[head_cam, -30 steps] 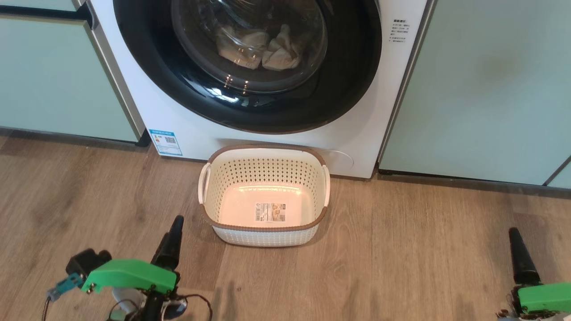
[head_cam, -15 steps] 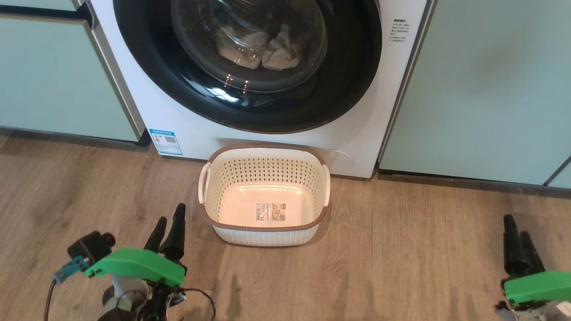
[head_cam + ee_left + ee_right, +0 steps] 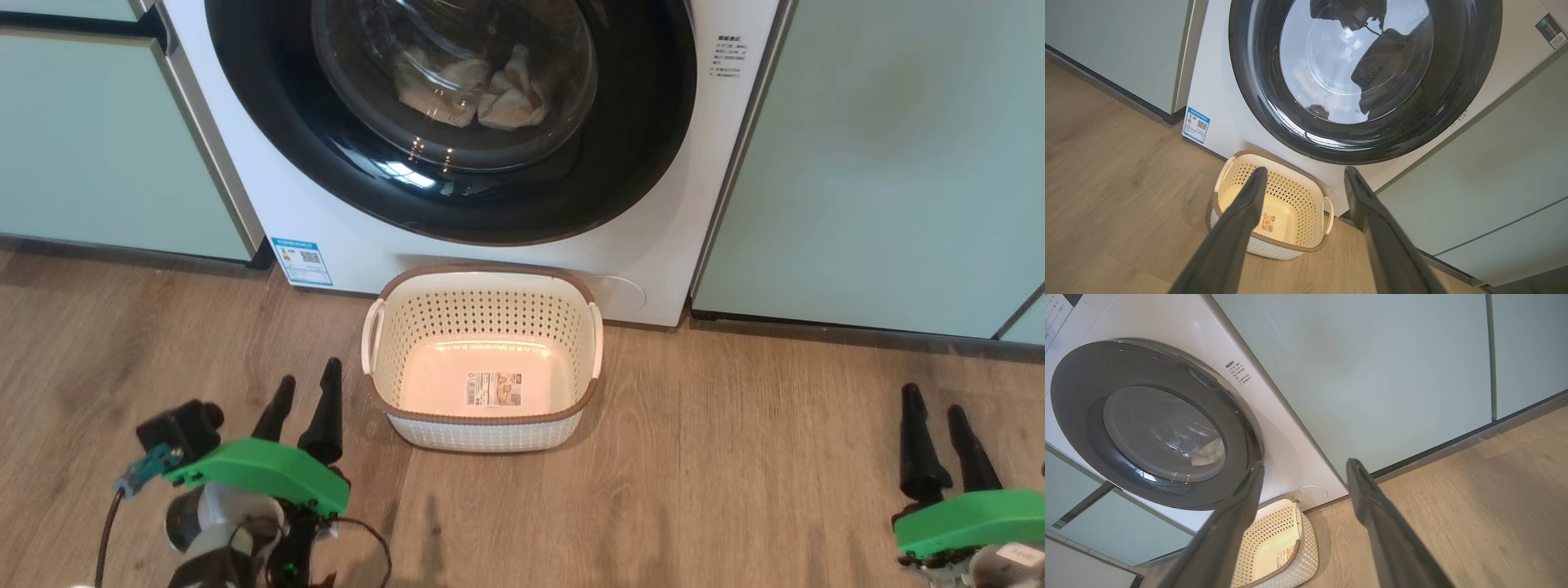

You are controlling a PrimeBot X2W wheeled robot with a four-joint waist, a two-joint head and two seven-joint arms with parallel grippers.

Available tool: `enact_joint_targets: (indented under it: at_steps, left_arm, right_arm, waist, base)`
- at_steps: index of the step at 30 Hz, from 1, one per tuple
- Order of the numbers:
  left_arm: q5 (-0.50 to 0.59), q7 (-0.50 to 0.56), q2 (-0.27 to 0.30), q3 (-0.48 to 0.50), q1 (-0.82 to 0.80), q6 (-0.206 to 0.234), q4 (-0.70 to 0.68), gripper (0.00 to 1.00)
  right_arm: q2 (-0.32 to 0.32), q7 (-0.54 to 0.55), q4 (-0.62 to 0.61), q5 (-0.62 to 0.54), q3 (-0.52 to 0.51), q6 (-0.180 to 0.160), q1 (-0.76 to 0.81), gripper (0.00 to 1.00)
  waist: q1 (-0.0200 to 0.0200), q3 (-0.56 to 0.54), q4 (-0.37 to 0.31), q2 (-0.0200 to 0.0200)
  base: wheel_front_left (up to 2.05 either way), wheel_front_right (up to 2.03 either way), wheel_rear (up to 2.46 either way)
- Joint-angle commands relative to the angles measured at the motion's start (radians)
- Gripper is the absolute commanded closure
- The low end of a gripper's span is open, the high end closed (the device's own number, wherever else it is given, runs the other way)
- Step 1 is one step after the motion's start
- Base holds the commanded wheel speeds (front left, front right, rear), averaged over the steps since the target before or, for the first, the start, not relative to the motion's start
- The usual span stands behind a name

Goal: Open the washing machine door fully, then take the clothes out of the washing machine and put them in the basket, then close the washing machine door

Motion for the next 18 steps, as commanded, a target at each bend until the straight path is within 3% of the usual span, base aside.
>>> enact_joint_targets:
  at_steps: [1, 18]
  left_arm:
    - [0.038, -0.013, 0.029, 0.015, -0.069, 0.008, -0.033, 0.00]
    - [0.243, -0.063, 0.067, -0.027, -0.112, 0.050, -0.027, 0.00]
  right_arm:
    - [-0.007, -0.020, -0.043, -0.036, 0.009, 0.002, -0.069, 0.00]
    - [-0.008, -0.070, -0.067, -0.275, 0.022, 0.003, -0.086, 0.00]
  waist:
    - [0.0000, 0.000, 0.000, -0.0001]
    - [0.0000, 0.000, -0.003, -0.0001]
  base:
    - [0.00, 0.00, 0.00]
    - [0.00, 0.00, 0.00]
